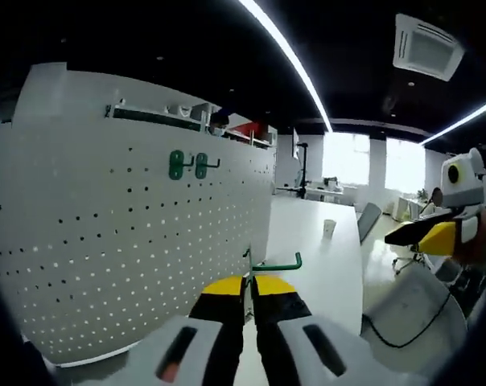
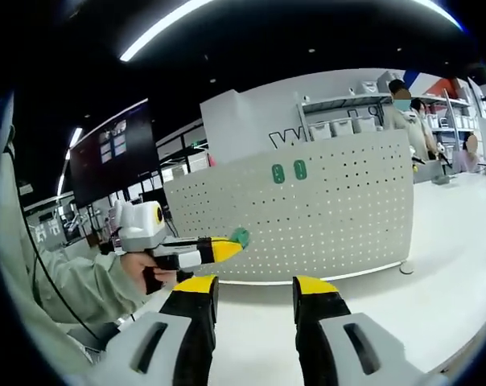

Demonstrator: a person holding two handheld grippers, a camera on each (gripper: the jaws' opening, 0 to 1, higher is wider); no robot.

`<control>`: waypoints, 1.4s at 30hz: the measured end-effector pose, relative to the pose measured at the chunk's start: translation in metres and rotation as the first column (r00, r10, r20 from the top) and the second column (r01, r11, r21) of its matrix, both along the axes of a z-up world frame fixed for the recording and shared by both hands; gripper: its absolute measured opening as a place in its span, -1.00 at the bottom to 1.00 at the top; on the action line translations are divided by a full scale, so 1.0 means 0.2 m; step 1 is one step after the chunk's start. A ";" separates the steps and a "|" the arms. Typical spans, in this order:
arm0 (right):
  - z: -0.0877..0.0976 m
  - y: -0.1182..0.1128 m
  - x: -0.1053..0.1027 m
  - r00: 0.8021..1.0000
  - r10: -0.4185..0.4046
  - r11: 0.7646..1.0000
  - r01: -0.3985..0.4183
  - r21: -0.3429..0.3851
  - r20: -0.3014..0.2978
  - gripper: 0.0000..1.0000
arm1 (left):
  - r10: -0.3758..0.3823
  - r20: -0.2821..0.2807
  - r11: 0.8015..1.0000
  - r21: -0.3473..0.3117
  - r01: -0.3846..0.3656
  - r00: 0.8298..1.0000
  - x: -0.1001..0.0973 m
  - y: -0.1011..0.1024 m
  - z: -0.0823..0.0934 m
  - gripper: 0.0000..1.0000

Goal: Insert the hook assembly into the mounting plate slot until the hook locks in place.

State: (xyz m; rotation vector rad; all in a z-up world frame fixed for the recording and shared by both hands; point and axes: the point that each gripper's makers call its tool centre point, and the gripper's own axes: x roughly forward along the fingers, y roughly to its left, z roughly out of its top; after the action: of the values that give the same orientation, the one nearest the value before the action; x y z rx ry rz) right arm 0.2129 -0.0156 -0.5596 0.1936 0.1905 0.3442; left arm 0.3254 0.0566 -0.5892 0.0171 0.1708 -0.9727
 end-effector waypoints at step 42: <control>0.23 0.22 0.04 0.984 0.148 0.982 -0.159 0.104 0.102 -0.53 | -0.067 0.083 0.992 -0.099 0.075 0.994 -0.34 -0.04 0.28 -0.94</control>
State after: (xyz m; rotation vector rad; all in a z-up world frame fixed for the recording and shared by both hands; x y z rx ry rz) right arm 0.2210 0.0283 -0.5128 0.2731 0.0935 0.5172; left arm 0.2567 0.0480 -0.5331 -0.0318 0.0468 -1.0494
